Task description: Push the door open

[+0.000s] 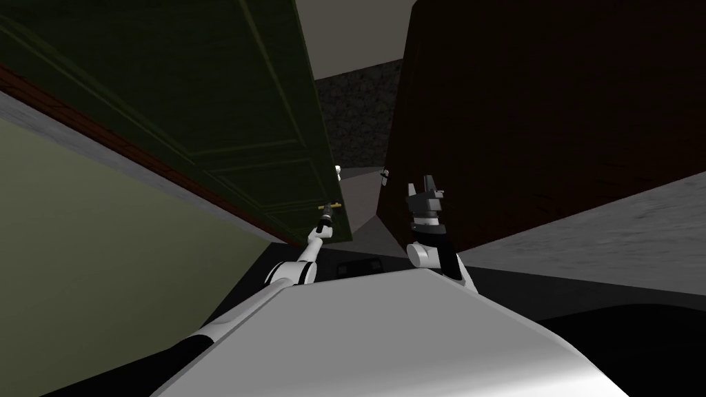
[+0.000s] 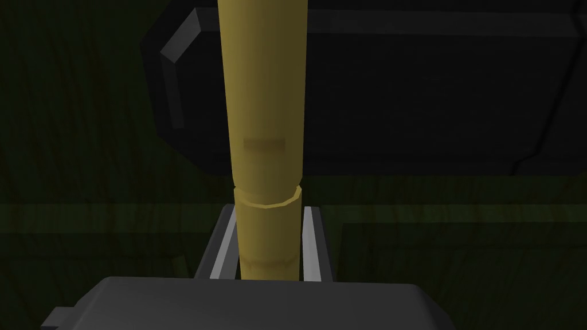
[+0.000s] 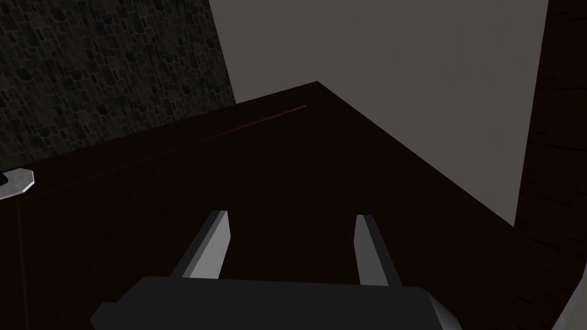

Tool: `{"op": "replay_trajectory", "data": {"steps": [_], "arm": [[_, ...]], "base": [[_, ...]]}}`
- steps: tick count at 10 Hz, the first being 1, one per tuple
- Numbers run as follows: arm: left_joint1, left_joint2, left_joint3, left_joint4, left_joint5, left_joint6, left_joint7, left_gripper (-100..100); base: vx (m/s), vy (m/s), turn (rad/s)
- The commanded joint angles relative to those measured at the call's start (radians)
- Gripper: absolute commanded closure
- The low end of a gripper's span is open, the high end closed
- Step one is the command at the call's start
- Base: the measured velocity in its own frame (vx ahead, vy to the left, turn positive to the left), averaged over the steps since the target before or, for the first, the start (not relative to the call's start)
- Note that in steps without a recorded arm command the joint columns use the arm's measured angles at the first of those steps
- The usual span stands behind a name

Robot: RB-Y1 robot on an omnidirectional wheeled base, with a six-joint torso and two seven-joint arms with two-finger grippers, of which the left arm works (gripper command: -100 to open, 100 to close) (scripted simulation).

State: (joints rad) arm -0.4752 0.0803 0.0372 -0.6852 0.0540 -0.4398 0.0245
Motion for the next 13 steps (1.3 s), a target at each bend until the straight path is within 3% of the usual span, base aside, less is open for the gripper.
{"op": "replay_trajectory", "data": {"steps": [1,2,8,13], "arm": [[-0.012,0.010,0.009,0.030,0.002,-0.019,-0.001,100],[-0.011,0.019,0.034,0.032,0.009,-0.020,-0.010,100],[-0.007,0.035,0.084,0.037,0.024,-0.020,-0.027,100],[-0.002,0.051,0.147,0.043,0.042,-0.020,-0.049,100]], "base": [[0.000,0.021,-0.023],[0.134,-0.079,0.062],[0.158,-0.125,0.075],[0.176,-0.127,0.078]]}}
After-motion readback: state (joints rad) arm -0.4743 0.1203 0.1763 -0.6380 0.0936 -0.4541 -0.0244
